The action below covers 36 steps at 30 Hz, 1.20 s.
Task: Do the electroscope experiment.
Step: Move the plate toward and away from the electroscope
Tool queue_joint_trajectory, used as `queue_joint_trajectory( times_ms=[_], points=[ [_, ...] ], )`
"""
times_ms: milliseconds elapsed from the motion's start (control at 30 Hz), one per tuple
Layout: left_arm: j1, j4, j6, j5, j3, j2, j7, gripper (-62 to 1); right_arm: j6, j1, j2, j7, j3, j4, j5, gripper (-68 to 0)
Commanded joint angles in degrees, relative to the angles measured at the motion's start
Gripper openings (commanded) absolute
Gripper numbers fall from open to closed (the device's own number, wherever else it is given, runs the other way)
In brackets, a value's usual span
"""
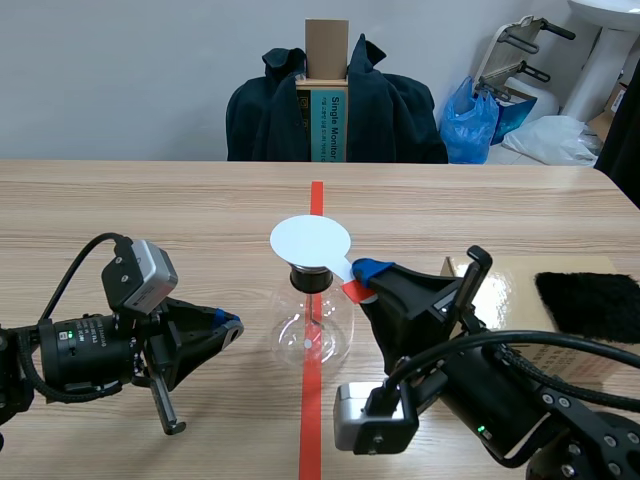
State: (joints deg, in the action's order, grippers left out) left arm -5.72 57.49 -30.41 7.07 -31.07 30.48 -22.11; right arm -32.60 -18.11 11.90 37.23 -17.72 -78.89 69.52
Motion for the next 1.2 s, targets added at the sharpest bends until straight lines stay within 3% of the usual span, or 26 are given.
queue_joint_trajectory(
  times_ms=[0, 567, 1167],
  points=[
    [-0.15, 1.31, -0.11, 0.52, 0.22, -0.31, -0.76, -59.4, -0.85, 0.81, 0.17, 0.22, 0.17, -0.76, -0.48, -66.7],
    [-0.15, 1.31, -0.11, 0.52, 0.22, -0.31, -0.76, -59.4, -0.85, 0.81, 0.17, -0.31, 0.17, -0.76, -0.48, -66.7],
    [-0.15, 1.31, -0.11, -0.70, 0.22, -0.31, -0.76, -59.4, -0.85, 0.81, 0.17, -22.97, 0.17, -0.76, -0.48, -66.7]
  ],
)
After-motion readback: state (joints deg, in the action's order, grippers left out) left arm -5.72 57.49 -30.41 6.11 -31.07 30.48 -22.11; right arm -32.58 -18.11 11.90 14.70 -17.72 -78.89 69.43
